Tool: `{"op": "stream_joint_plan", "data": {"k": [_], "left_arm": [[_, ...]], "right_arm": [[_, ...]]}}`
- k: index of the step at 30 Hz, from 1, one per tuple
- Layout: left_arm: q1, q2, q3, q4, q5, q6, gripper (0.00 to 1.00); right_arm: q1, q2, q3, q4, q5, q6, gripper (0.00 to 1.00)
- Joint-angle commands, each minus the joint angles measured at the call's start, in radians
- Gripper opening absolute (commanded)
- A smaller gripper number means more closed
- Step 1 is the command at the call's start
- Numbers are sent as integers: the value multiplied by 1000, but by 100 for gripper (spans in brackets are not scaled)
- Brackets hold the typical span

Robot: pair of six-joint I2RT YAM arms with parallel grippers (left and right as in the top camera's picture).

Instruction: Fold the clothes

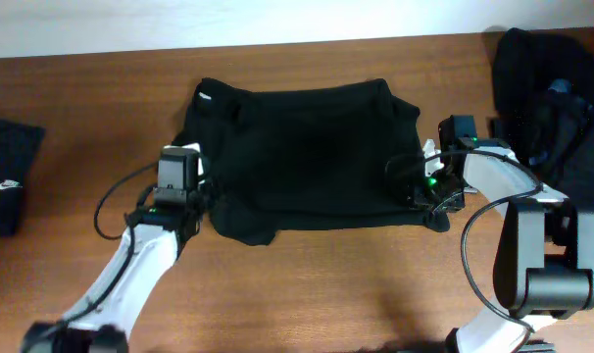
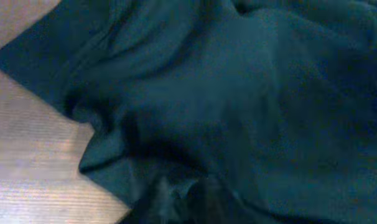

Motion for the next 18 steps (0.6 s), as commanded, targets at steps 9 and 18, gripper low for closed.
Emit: {"op": "stream_joint_plan", "data": {"k": [9,18], "left_arm": [[2,-83,47,-237,19,5,71],[-26,-190,41,-343,42,307,71]], "right_arm": [[-7,8,-8,5,-13,-2,56],[-7,8,-8,13,-13,-2,56]]}}
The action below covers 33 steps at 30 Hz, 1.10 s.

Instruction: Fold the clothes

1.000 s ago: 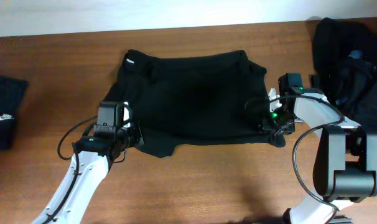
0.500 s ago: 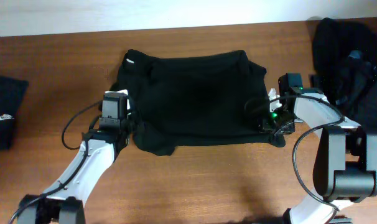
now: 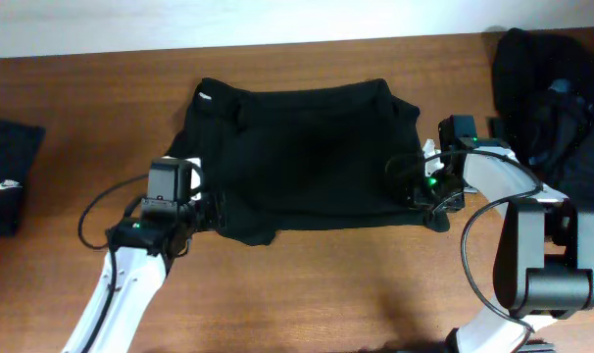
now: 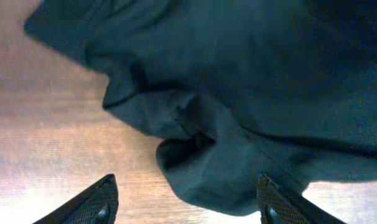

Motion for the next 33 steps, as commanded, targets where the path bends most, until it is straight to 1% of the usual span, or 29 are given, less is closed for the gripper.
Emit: {"op": "stream_joint_plan", "data": {"k": [1,2,6,13,17,19,21,23,24,29,31,32,33], "left_arm": [[-19,26,2,1,21,223,71],[-21,45,-3,5,21,259,71],[-19,140,-6,21,21,326,72],[-19,237,-6,100,25,328,72],[-19,252,-6,101,27,327,70],[-19,251,-6,89,39,327,62],[-19,251,-6,71,56,327,47],[-19,251,-6,49,59,326,40],[-19,251,-6,40,58,326,39],[-19,251,-6,15,58,327,39],[-19,251,-6,16,58,327,41],[-19,251,-6,16,57,327,53],[-19,251,-6,16,54,327,63]], "right_arm": [[-7,8,-8,12,-13,-2,57],[-7,8,-8,12,-13,-2,56],[-7,8,-8,12,-13,-2,56],[-7,8,-8,11,-13,-2,57],[-7,8,-8,8,-13,-2,57],[-7,8,-8,8,-13,-2,57],[-7,8,-8,8,-13,-2,57],[-7,8,-8,8,-13,-2,57],[-7,8,-8,8,-13,-2,57],[-7,8,-8,8,-13,-2,57],[-7,8,-8,8,-13,-2,57],[-7,8,-8,8,-13,-2,57],[-7,8,-8,8,-13,-2,57]]}}
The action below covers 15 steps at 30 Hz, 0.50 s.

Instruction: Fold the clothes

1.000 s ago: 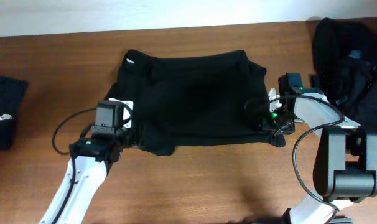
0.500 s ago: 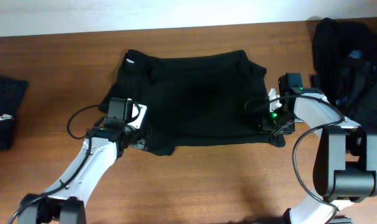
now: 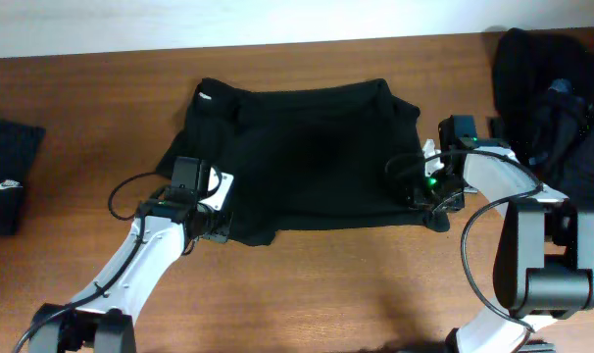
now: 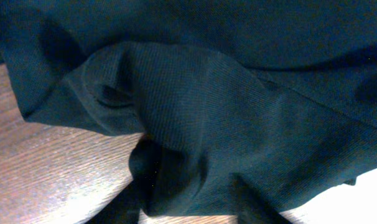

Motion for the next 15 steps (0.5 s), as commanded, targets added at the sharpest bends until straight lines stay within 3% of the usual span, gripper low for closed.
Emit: {"op": "stream_joint_plan", "data": {"k": [1,7,11,15], "left_arm": [[0,5,-5,-3,7,3,71],[0,5,-8,27,-44,3,71],[0,6,-13,50,-44,31,60],[0,16,-13,84,-43,53,59]], "right_arm": [[-7,8,-8,9,-10,-2,57],[-7,8,-8,8,-10,-2,57],[-7,8,-8,8,-10,-2,57],[-7,8,-8,6,-10,-2,57]]}}
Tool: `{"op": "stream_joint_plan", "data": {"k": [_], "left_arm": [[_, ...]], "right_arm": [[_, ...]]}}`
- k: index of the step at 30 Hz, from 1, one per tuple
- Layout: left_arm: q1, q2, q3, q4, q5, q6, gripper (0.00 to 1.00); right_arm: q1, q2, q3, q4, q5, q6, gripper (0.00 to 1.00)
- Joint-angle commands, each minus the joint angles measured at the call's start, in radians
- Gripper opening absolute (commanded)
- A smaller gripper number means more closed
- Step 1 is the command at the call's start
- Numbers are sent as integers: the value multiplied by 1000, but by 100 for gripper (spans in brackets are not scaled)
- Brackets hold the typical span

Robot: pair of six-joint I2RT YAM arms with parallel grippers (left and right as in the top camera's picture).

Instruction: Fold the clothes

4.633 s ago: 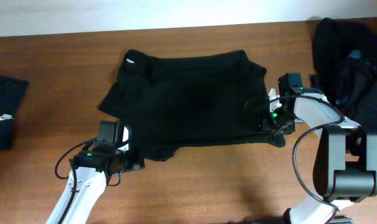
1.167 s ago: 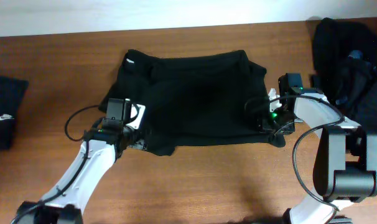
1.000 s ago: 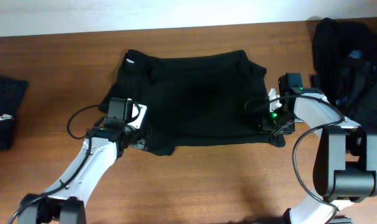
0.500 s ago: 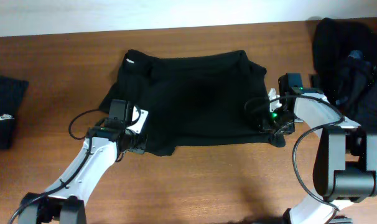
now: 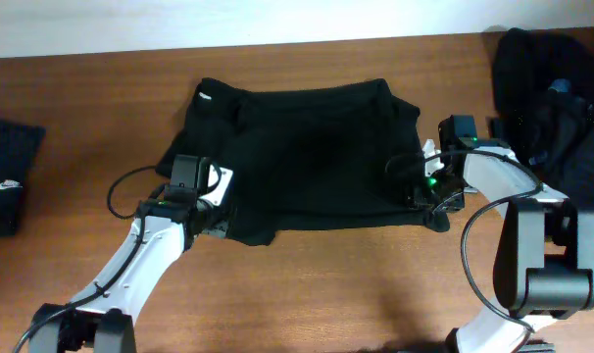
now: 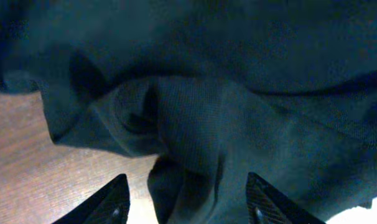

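Note:
A black garment lies spread flat across the middle of the table. My left gripper is at its lower left corner. In the left wrist view the left gripper is open, fingertips wide apart, with a bunched fold of the hem lying between and ahead of them. My right gripper rests on the garment's lower right edge; its fingers are lost against the dark cloth.
A heap of dark clothes lies at the back right corner. A folded black garment with a white logo sits at the left edge. Bare wooden table runs along the front.
The left wrist view has shifted slightly over the bunched hem, and both fingertips now show clearly apart around the fold. The right arm has not moved.
My left gripper was pressed close on the garment's left edge. Then it stood back over bare wood, open, short of the hem. Then it was further right at the lower left corner, where it is now, open round the fold. The right arm stayed put.

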Motion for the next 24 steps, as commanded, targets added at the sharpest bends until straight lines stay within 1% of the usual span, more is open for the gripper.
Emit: {"op": "stream_joint_plan", "data": {"k": [1,3,9,16,20,24], "left_arm": [[0,19,-12,18,-10,35,57],[0,25,-12,17,-10,36,53],[0,42,-12,16,-10,35,51],[0,46,-11,-7,-4,35,30],[0,43,-5,-40,-2,23,13],[0,35,37,-129,-2,-31,8]], "right_arm": [[-7,8,-8,6,-10,-2,57],[-7,8,-8,7,-10,-2,57],[-7,8,-8,7,-10,-2,58],[-7,8,-8,7,-10,-2,58],[-7,8,-8,7,-10,-2,58],[-7,8,-8,9,-10,-2,58]]}}
